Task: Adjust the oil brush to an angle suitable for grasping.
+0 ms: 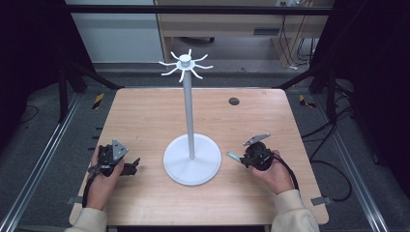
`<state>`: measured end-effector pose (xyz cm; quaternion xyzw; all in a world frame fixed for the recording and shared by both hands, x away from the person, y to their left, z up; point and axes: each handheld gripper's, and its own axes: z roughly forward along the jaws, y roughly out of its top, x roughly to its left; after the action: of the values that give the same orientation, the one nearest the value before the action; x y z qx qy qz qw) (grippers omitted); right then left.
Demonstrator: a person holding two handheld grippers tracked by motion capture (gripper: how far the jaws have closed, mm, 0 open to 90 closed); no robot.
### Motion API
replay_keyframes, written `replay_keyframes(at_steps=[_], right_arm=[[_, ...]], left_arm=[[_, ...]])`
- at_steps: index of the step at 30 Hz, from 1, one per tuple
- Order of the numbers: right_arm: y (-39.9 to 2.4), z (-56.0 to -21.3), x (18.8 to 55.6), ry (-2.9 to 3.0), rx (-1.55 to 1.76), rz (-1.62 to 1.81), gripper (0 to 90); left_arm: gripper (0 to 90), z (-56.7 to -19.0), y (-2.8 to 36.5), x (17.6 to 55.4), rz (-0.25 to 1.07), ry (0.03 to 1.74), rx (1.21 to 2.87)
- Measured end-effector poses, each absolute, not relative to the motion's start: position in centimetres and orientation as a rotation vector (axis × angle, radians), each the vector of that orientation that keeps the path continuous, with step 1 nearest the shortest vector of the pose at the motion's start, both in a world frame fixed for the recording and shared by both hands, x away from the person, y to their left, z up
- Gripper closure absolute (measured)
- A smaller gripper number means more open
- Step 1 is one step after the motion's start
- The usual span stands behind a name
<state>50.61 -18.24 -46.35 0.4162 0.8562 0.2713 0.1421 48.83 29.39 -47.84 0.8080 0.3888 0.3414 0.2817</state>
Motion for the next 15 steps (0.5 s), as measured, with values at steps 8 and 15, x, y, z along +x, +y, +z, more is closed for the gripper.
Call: replay_keyframes(at_steps=[8,15], right_arm=[[-18.8,-45.9,50.1,2.48,1.18,0.764,71.2],[-19.7,-45.9,49.5,2.523,1.143,0.712,65.5]], left_arm=[[2.8,-47.9,29.4,48.9,0.915,1.042,2.173],[2.8,-47.8,29.4,48.8,0.914,1.041,2.177]])
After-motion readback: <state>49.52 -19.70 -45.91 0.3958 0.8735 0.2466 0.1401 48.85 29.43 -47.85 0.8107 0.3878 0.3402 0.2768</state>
